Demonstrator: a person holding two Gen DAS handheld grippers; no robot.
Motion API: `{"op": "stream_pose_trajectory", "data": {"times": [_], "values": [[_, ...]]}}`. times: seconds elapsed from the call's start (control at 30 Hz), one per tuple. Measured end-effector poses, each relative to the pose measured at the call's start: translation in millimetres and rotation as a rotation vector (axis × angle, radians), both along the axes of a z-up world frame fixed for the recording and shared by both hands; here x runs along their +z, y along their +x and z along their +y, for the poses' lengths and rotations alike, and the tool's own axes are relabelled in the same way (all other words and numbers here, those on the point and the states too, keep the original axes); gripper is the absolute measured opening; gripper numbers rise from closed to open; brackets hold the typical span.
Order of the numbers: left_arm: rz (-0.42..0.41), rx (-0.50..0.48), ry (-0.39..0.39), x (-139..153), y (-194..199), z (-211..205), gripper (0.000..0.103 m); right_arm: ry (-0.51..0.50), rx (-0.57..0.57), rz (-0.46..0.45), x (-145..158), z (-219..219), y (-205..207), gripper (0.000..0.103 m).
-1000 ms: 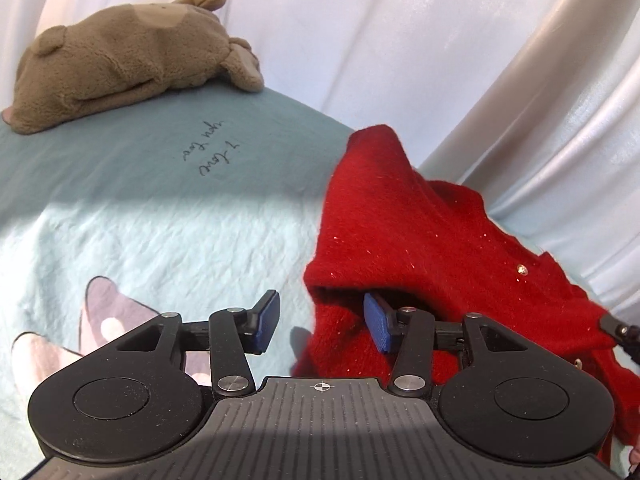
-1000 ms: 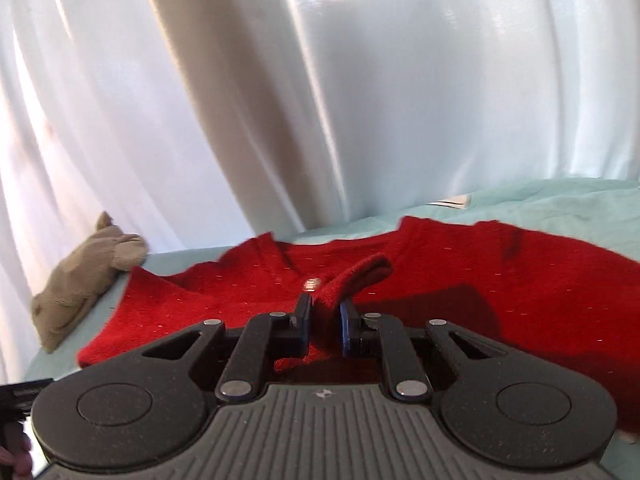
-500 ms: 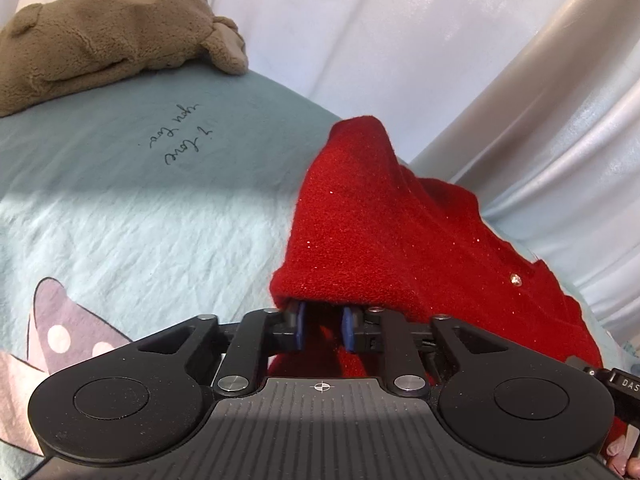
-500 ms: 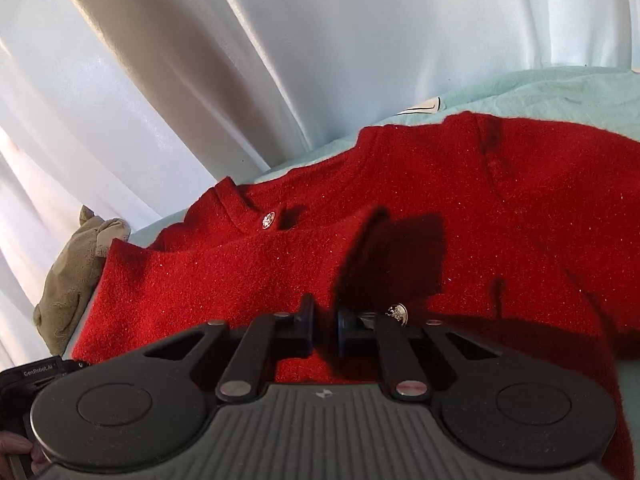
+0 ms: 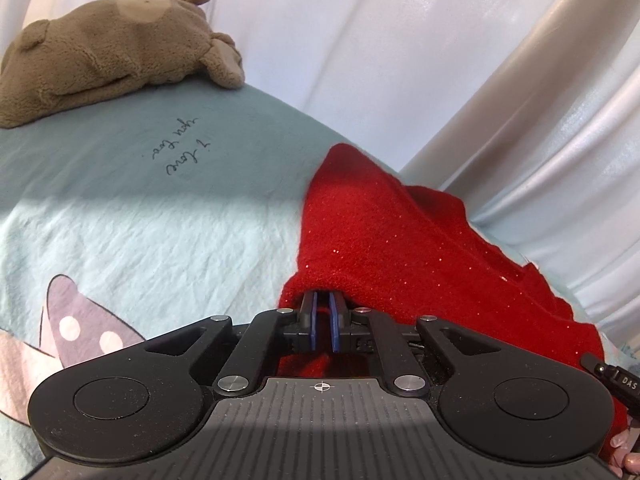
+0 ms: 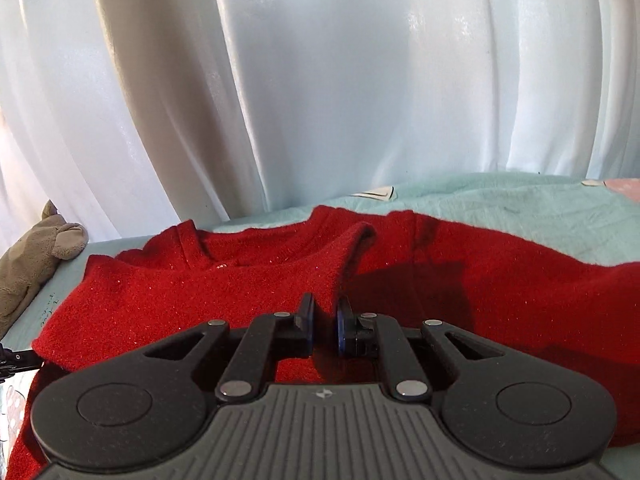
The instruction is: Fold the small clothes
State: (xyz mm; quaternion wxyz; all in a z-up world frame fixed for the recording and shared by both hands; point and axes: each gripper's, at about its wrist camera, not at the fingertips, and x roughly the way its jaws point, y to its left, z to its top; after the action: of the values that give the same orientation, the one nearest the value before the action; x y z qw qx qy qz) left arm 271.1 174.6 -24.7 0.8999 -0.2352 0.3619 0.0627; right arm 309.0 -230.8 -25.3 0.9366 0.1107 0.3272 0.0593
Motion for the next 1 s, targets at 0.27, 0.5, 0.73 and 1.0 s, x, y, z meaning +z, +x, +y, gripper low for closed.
{"op": "stream_pose_trajectory", "data": {"times": [0.27, 0.5, 0.73, 1.0], "values": [[-0.060, -0.067, -0.005, 17, 16, -22, 0.021, 0.021, -0.012, 0.032, -7, -3, -1, 0.009], [0.054, -0.106, 0.016, -16, 36, -36, 0.020, 0.064, -0.015, 0.096, -18, -11, 3, 0.009], [0.081, -0.117, 0.063, -27, 41, -34, 0.016, 0.059, -0.021, 0.123, -29, -14, 6, 0.010], [0.056, -0.165, 0.050, -10, 28, -50, 0.027, -0.020, -0.006, 0.001, 3, 3, -19, 0.021]]}}
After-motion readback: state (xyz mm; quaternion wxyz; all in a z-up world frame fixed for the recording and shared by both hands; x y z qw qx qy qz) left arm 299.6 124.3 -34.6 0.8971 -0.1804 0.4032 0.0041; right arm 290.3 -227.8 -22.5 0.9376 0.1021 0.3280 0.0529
